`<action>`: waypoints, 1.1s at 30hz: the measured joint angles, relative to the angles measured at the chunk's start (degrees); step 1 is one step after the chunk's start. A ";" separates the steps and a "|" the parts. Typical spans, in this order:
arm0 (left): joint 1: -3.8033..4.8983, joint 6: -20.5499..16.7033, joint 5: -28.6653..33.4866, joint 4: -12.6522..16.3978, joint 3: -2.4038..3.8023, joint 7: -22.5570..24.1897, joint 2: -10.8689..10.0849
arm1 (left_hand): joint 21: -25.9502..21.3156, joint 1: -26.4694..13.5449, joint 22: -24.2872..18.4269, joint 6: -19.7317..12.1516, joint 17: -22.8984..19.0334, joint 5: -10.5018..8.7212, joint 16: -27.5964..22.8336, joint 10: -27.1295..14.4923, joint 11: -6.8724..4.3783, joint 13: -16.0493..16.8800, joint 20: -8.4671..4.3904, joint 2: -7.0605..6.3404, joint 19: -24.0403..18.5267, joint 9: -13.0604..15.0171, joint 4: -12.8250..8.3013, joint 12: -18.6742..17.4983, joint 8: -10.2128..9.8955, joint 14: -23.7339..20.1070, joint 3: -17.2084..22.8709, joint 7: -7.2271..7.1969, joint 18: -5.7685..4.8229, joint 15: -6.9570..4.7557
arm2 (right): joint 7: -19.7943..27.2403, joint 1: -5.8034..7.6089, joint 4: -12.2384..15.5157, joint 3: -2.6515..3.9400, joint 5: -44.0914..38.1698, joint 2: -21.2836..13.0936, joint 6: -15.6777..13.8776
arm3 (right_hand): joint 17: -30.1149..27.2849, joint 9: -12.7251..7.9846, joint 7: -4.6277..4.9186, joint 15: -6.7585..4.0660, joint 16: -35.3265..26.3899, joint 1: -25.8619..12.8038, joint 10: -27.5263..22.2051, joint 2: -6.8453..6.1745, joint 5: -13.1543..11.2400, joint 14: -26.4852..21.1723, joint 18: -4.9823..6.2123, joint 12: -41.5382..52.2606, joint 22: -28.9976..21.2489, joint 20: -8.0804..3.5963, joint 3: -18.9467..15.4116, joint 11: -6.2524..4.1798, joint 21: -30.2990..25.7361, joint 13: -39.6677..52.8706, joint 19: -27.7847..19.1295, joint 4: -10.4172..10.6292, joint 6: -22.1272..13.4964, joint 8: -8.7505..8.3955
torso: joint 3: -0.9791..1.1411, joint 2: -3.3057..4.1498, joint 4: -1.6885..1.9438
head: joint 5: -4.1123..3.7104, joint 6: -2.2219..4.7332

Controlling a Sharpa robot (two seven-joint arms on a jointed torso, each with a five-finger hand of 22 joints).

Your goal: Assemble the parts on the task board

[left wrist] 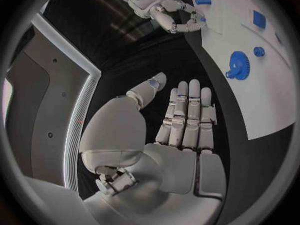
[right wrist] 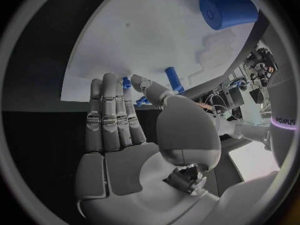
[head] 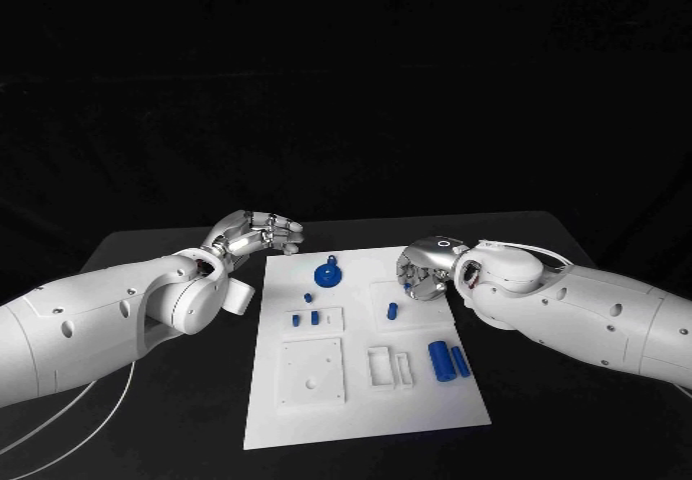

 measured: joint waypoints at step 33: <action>0.00 0.27 0.08 -0.40 0.00 -0.38 0.02 | 0.00 0.00 0.22 0.00 0.47 0.23 -0.48 0.00 0.00 -0.12 0.00 0.00 0.00 -0.02 0.00 0.00 0.00 0.01 0.00 0.00 -0.02 0.00 | -1.84 -0.86 0.23 -0.57 -4.02 0.23 -4.50 | 4.17 1.03 -1.70 -1.75 2.68 0.25 5.01 0.07 -4.22 2.14 -0.09 -1.21 2.02 -1.55 6.95 -1.96 1.78 2.62 3.58 0.15 4.41 0.65 | -0.03 -0.04 -0.01 | 0.08 -0.31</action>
